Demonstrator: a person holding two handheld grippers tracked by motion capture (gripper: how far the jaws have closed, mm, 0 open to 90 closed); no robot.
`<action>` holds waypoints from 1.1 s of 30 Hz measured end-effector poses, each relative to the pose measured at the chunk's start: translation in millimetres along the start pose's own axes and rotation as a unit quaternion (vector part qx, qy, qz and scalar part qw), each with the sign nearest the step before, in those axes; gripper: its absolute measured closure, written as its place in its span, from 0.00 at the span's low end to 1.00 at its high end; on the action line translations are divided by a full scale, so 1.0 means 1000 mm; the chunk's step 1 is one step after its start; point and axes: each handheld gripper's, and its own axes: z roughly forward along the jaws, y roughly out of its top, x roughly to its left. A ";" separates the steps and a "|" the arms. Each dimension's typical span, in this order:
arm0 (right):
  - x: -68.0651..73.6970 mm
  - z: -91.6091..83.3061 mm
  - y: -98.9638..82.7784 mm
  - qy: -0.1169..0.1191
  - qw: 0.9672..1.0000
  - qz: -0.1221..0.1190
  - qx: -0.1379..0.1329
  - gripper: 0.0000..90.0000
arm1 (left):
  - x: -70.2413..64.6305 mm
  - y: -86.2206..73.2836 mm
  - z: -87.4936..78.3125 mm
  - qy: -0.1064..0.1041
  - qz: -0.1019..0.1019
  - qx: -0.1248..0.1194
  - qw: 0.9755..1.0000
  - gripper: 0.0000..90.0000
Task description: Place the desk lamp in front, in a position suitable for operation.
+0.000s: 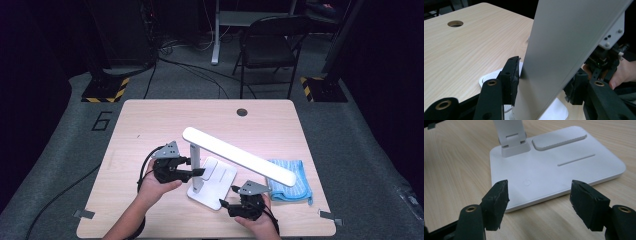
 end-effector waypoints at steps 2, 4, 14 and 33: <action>0.002 0.005 -0.001 0.000 1.000 -0.010 0.008 0.32 | 0.000 0.000 -0.001 0.000 -0.001 -0.002 1.000 0.56; 0.002 0.006 -0.001 -0.001 1.000 -0.011 0.009 0.31 | 0.000 0.000 -0.001 -0.001 -0.004 -0.001 1.000 0.56; 0.009 0.013 -0.001 -0.008 0.999 -0.024 0.034 0.25 | 0.003 -0.002 0.003 0.000 -0.006 0.000 1.000 0.53; 0.019 0.022 0.003 -0.013 0.997 -0.031 0.066 0.18 | 0.004 -0.002 0.007 -0.012 -0.010 -0.001 1.000 0.53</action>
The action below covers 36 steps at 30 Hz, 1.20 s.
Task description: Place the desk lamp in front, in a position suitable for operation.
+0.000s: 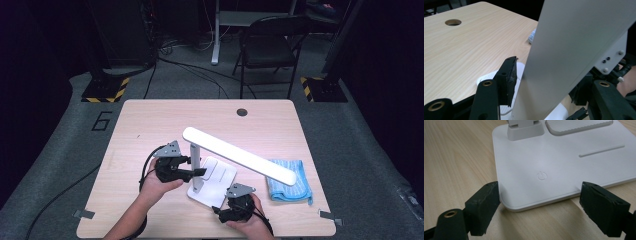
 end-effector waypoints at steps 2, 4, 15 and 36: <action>-0.001 0.000 0.000 0.002 1.000 0.008 0.007 0.19 | -0.001 0.001 0.001 -0.002 0.005 0.002 1.000 0.54; -0.005 0.000 0.001 0.001 1.000 0.015 0.011 0.20 | -0.002 0.001 0.001 -0.004 0.007 0.002 1.000 0.53; -0.022 0.000 0.003 0.005 1.000 0.018 0.004 0.26 | -0.004 0.003 0.003 -0.005 0.009 0.004 1.000 0.53; -0.038 -0.004 0.001 -0.007 0.999 0.045 0.007 0.30 | -0.006 0.005 0.005 -0.016 0.015 0.015 1.000 0.49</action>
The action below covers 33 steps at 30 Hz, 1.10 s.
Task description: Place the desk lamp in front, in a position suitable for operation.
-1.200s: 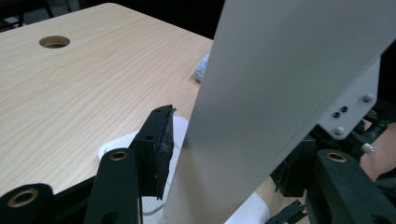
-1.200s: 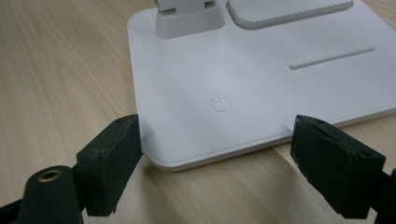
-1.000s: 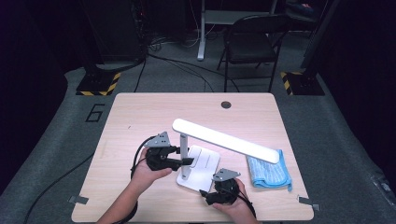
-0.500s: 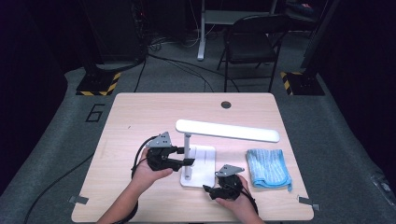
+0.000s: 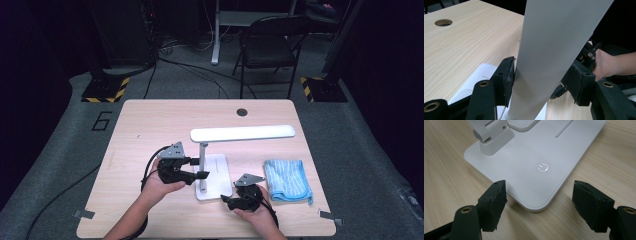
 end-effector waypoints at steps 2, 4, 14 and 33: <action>-0.004 0.000 0.001 -0.004 1.000 -0.006 -0.007 0.30 | 0.001 0.000 0.000 0.002 -0.002 -0.002 1.000 0.51; -0.006 0.000 0.001 -0.007 1.000 -0.005 -0.004 0.30 | 0.001 -0.001 0.001 0.003 -0.009 -0.005 1.000 0.53; -0.010 0.000 0.002 -0.022 1.000 0.000 -0.005 0.34 | -0.002 0.000 0.004 0.030 0.000 -0.012 0.999 0.55; -0.053 -0.069 0.004 -0.113 0.991 0.046 -0.052 0.34 | -0.006 -0.010 -0.006 0.062 0.001 -0.034 0.997 0.56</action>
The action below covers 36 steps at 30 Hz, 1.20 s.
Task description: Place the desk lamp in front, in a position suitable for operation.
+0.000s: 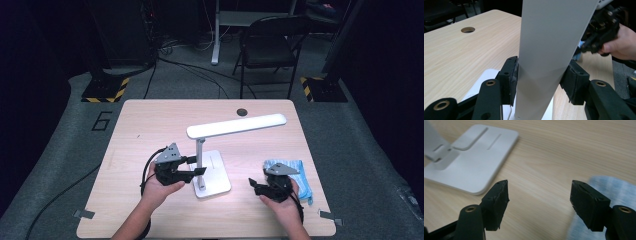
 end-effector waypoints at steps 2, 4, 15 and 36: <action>-0.018 -0.008 -0.005 -0.027 0.999 0.019 -0.004 0.33 | -0.001 -0.001 -0.002 -0.002 0.000 0.003 1.000 0.56; -0.030 -0.013 -0.009 -0.049 0.998 0.027 0.002 0.32 | -0.001 0.000 -0.002 -0.001 -0.002 0.003 1.000 0.56; -0.065 -0.023 -0.034 -0.096 0.991 0.096 0.023 0.28 | -0.004 -0.001 -0.004 -0.007 -0.011 0.008 1.000 0.54; -0.077 -0.011 -0.039 -0.109 0.987 0.114 0.023 0.23 | 0.000 -0.002 -0.003 -0.014 -0.015 0.005 1.000 0.53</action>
